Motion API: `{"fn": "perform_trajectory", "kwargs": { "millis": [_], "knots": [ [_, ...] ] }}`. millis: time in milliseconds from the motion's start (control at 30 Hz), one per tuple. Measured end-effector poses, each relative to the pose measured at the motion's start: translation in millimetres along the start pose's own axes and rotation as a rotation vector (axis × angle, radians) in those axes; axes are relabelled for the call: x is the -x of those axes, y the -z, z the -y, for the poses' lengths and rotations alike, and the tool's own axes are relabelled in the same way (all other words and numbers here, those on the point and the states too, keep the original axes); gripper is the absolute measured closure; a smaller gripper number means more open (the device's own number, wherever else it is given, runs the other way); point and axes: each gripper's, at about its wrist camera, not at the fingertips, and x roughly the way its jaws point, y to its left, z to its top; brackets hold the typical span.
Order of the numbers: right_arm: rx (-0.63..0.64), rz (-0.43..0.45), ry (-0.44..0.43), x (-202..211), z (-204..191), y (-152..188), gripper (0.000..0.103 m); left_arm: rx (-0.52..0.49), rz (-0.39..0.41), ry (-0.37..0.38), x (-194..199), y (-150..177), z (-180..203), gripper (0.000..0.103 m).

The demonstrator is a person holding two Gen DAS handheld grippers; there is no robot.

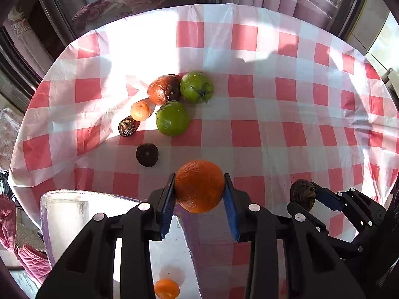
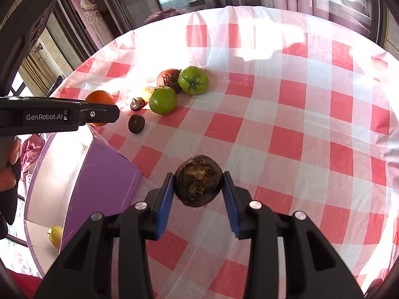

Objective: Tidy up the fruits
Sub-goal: 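Lower the orange into the box with the left tool while the right tool drops the dried fruit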

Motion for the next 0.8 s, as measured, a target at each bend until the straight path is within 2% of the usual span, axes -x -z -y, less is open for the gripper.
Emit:
{"fn": "perform_trajectory", "kwargs": {
  "millis": [300,433,567,667,800],
  "knots": [
    [0.091,0.033,-0.096,9.7,-92.3,-21.8,0.064,0.128,0.051,0.027,32.0,43.3,-78.7,0.068],
    [0.161,0.043,-0.142,13.7,-134.7,-25.6,0.064,0.207,0.047,0.027,35.1,78.6,-119.3,0.068],
    [0.273,0.030,-0.172,11.2,-177.1,-23.6,0.064,0.296,0.007,0.027,26.0,121.5,-154.3,0.068],
    [0.372,-0.027,-0.185,-2.9,-208.6,-15.5,0.064,0.359,-0.039,0.023,13.1,150.7,-175.6,0.068],
    [0.493,-0.158,-0.165,-39.9,-243.1,-1.2,0.064,0.414,-0.097,0.015,-6.3,177.4,-196.0,0.068]
  ]
}}
